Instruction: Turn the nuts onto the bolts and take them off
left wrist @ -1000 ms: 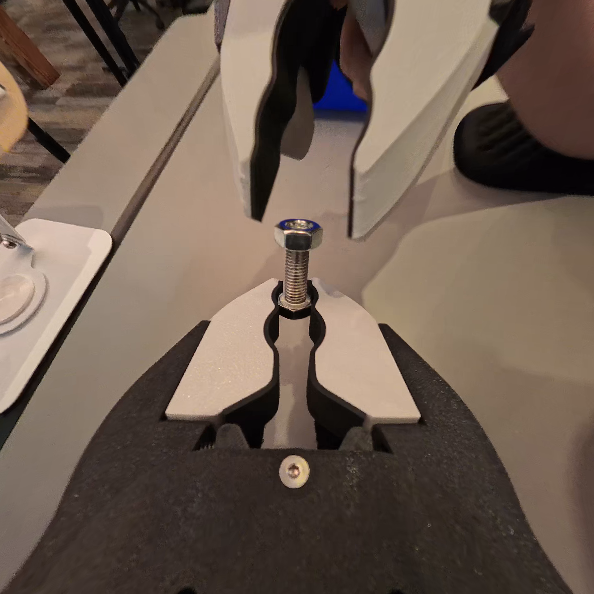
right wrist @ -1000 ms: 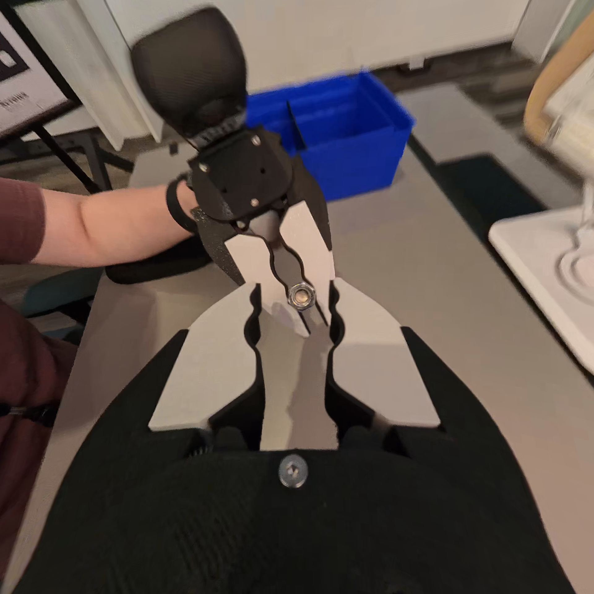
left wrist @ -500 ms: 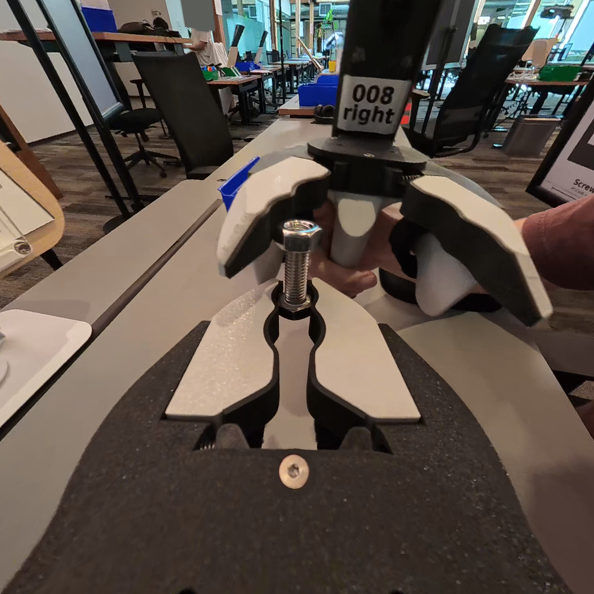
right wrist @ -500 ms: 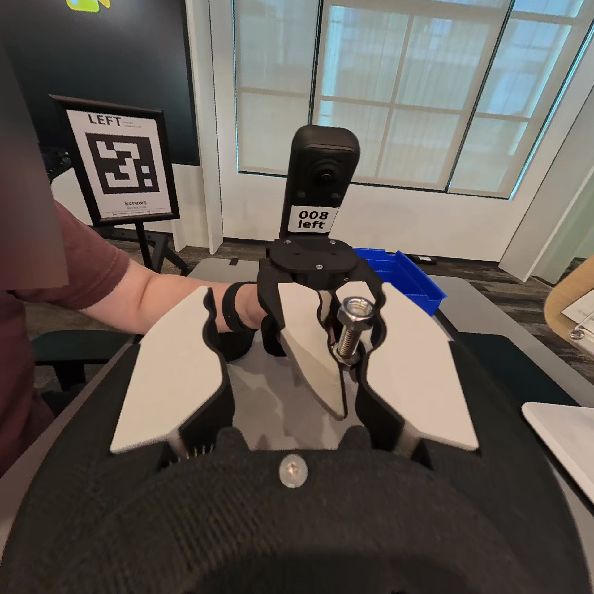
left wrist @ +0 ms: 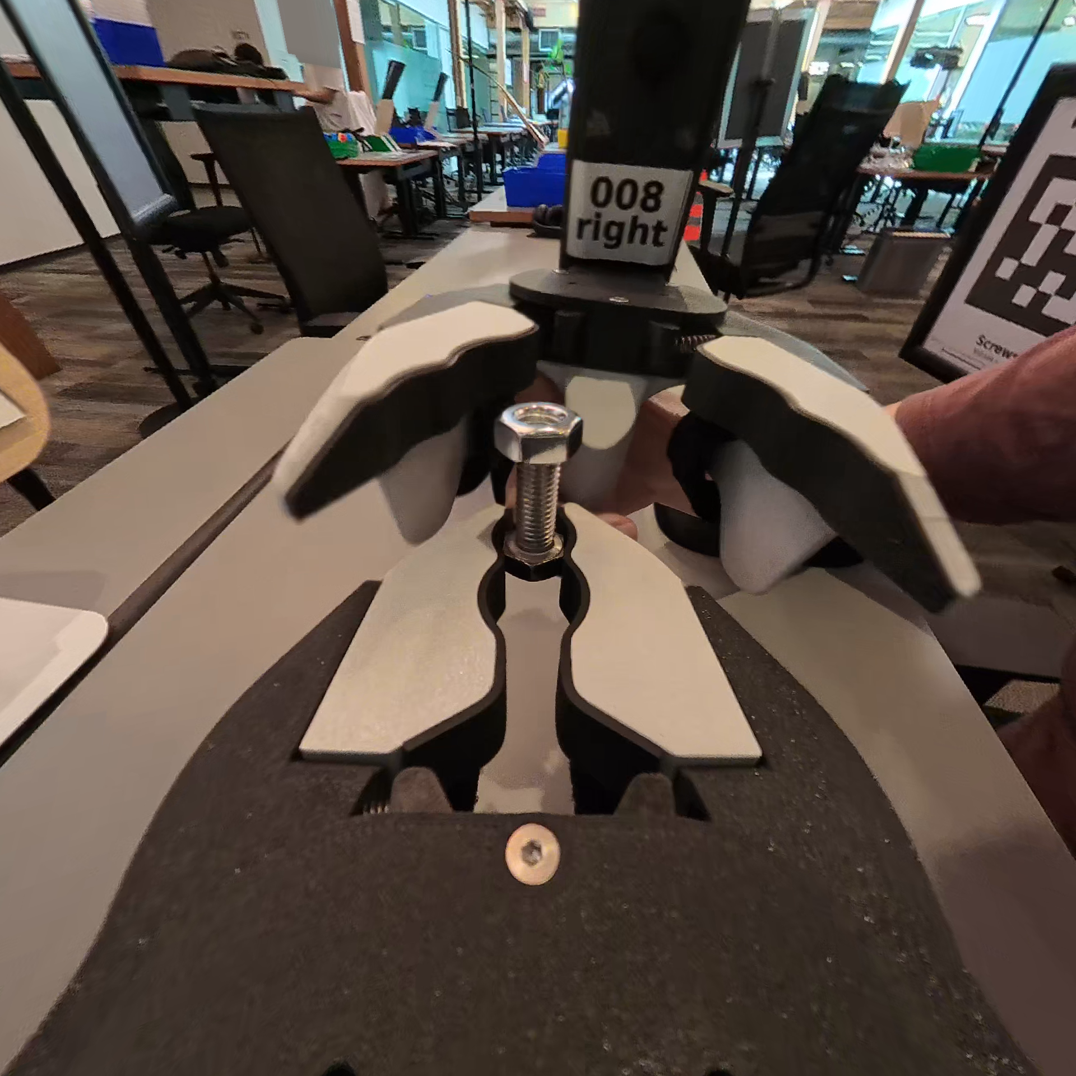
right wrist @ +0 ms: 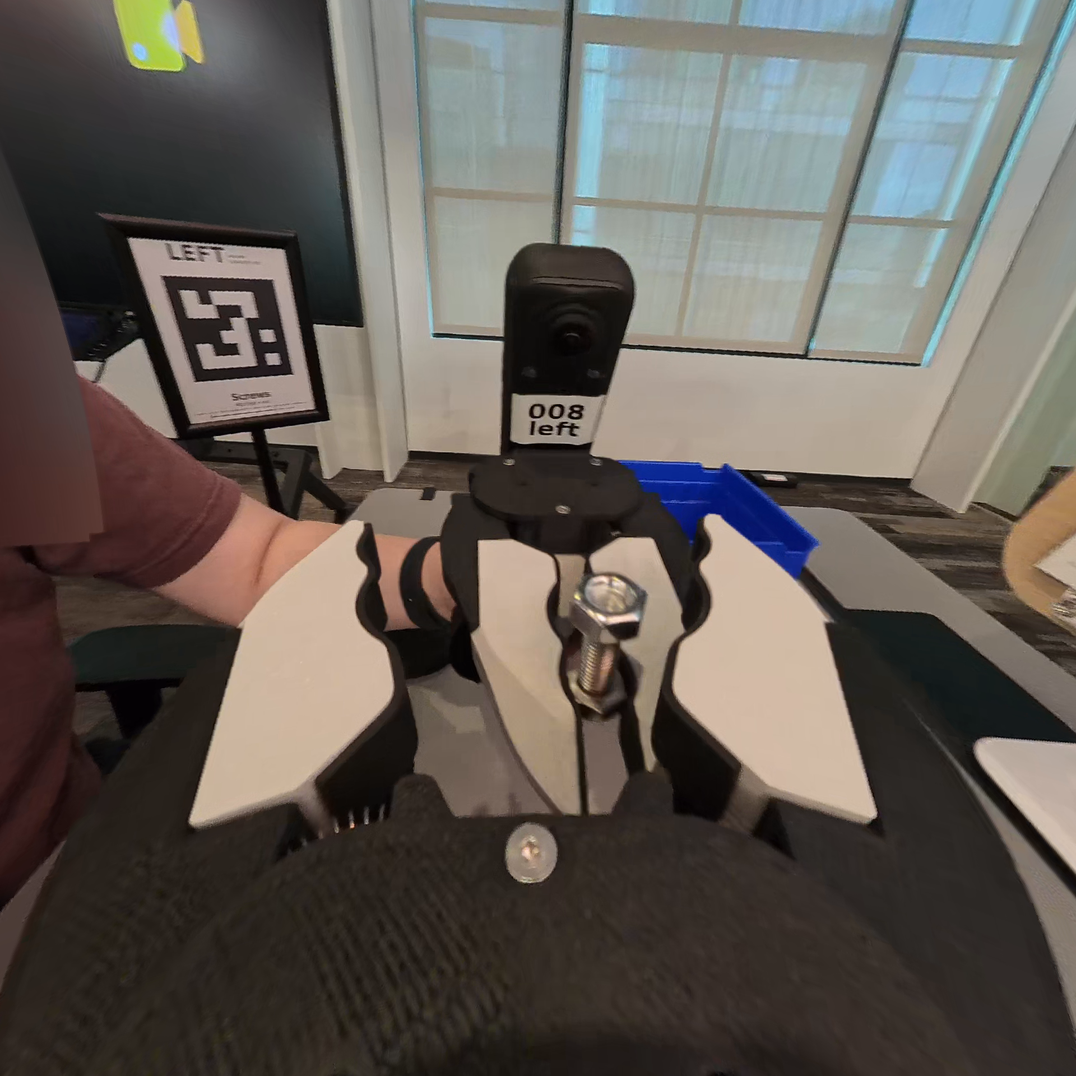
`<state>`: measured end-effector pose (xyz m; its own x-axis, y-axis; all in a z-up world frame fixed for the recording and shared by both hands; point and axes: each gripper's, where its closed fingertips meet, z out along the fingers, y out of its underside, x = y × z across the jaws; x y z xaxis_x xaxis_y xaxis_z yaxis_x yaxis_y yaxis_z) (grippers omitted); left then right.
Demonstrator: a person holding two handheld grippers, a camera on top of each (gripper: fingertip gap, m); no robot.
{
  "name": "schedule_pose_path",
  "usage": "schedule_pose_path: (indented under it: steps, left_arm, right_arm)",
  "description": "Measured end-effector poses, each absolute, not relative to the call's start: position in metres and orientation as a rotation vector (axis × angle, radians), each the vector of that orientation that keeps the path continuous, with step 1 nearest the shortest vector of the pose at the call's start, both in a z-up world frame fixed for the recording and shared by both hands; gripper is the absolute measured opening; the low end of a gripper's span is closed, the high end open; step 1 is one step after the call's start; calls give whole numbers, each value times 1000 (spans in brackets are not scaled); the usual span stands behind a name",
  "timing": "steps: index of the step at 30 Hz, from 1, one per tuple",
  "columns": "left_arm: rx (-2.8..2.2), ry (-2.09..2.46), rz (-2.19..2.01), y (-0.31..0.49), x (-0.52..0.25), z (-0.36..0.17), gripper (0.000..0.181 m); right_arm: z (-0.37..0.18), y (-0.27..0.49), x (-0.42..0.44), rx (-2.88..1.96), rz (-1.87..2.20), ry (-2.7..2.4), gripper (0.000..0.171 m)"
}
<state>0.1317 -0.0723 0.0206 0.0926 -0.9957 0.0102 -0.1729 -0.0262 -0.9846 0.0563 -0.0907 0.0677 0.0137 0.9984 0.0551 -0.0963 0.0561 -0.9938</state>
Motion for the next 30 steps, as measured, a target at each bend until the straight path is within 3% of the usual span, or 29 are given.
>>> schedule_pose_path:
  steps: [6,8,18,21,23,30]
  left_arm:
    - [-1408,1105,-1068,-51,116,35,13]
    - [-1429,1048,-1047,-39,103,38,13]
    - [-1429,1204,-1040,-63,131,20,13]
    - [-1458,1108,-1066,-48,119,26,13]
    - [-1478,1035,-1041,-34,107,28,13]
    - [-1462,1106,-1044,-46,118,26,13]
  right_arm:
    - [72,-92,63,-1079,1162,-1180,105]
    - [77,-91,70,-1082,1201,-1169,94]
    - [72,-92,55,-1096,1197,-1134,109]
    - [70,-88,64,-1104,1154,-1177,103]
    - [77,-89,72,-1091,1223,-1163,87]
    - [68,-82,60,-1118,1127,-1136,103]
